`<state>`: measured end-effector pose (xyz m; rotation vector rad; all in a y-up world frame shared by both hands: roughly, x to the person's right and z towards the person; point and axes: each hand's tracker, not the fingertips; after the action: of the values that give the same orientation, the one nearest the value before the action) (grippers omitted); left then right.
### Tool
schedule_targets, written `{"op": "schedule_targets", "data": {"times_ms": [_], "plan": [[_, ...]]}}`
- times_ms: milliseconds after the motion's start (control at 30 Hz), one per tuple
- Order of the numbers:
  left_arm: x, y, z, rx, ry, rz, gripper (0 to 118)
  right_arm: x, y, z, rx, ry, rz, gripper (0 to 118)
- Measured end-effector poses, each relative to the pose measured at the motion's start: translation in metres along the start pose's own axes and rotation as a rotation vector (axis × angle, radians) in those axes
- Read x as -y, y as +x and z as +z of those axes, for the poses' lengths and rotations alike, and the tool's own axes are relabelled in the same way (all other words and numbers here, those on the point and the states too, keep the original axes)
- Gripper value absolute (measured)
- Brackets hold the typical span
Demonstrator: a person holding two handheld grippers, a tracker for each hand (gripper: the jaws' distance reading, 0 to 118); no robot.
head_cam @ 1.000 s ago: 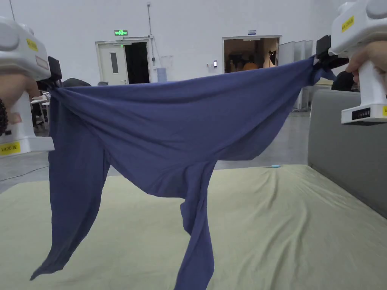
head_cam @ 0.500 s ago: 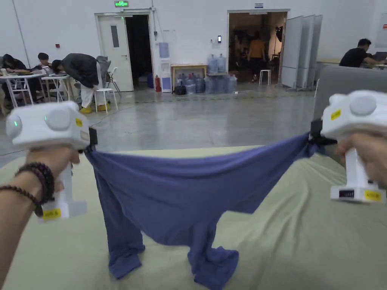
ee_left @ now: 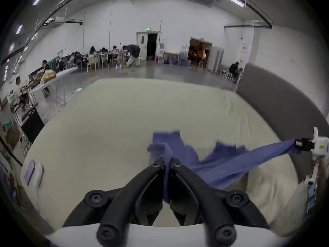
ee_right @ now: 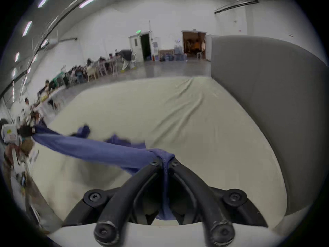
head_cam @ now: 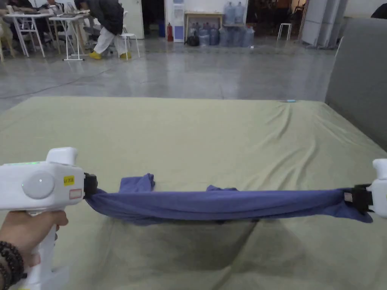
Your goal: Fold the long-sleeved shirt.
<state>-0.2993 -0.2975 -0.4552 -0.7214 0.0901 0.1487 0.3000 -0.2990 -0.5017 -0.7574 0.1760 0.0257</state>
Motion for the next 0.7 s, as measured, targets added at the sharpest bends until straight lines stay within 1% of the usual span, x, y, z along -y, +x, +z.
{"op": "schedule_targets", "data": {"times_ms": [67,167,200,233,267,333,367,400,433,467,500,533,567,633,667,700], "plan": [[0.055,-0.007,-0.001,-0.008,-0.079,0.017,0,0.051,-0.002,0.002,-0.006,-0.083,0.030,1],[0.123,-0.018,-0.013,0.018,-0.204,0.071,0,0.112,-0.008,-0.009,-0.034,-0.246,0.115,1],[0.140,-0.021,-0.019,0.030,-0.248,0.084,0,0.126,-0.010,-0.015,-0.034,-0.276,0.134,1],[0.152,-0.023,-0.023,0.011,-0.259,0.098,0,0.135,-0.012,-0.021,-0.012,-0.297,0.150,1],[0.159,-0.025,-0.025,0.001,-0.251,0.101,0,0.145,-0.008,-0.033,0.002,-0.324,0.160,1],[0.164,-0.034,-0.031,0.005,-0.215,0.123,0,0.148,-0.006,-0.038,-0.008,-0.313,0.138,1],[0.161,-0.034,-0.028,0.003,-0.200,0.134,1,0.146,-0.004,-0.038,-0.023,-0.306,0.118,8],[0.155,-0.034,-0.024,0.003,-0.196,0.132,16,0.143,0.000,-0.031,-0.028,-0.290,0.113,24],[0.150,-0.031,-0.016,0.000,-0.195,0.127,48,0.139,0.001,-0.024,-0.018,-0.242,0.089,56],[0.144,-0.030,-0.009,0.003,-0.196,0.110,104,0.132,0.002,-0.017,-0.002,-0.217,0.089,99],[0.138,-0.029,0.002,0.023,-0.184,0.083,118,0.124,0.004,-0.003,0.015,-0.185,0.094,110],[0.136,-0.028,0.017,0.035,-0.094,0.079,116,0.118,0.002,0.016,0.014,-0.143,0.101,109],[0.128,-0.024,0.032,0.045,-0.071,0.031,116,0.110,0.001,0.030,0.011,-0.109,0.106,109],[0.119,-0.020,0.053,0.024,-0.034,-0.016,116,0.098,-0.006,0.052,0.016,-0.063,0.072,109],[0.116,-0.017,0.062,-0.010,-0.025,-0.033,116,0.097,-0.014,0.068,-0.010,-0.027,0.051,109],[0.118,-0.013,0.073,-0.031,-0.001,-0.041,113,0.096,-0.020,0.076,-0.050,0.005,0.039,104]]}}
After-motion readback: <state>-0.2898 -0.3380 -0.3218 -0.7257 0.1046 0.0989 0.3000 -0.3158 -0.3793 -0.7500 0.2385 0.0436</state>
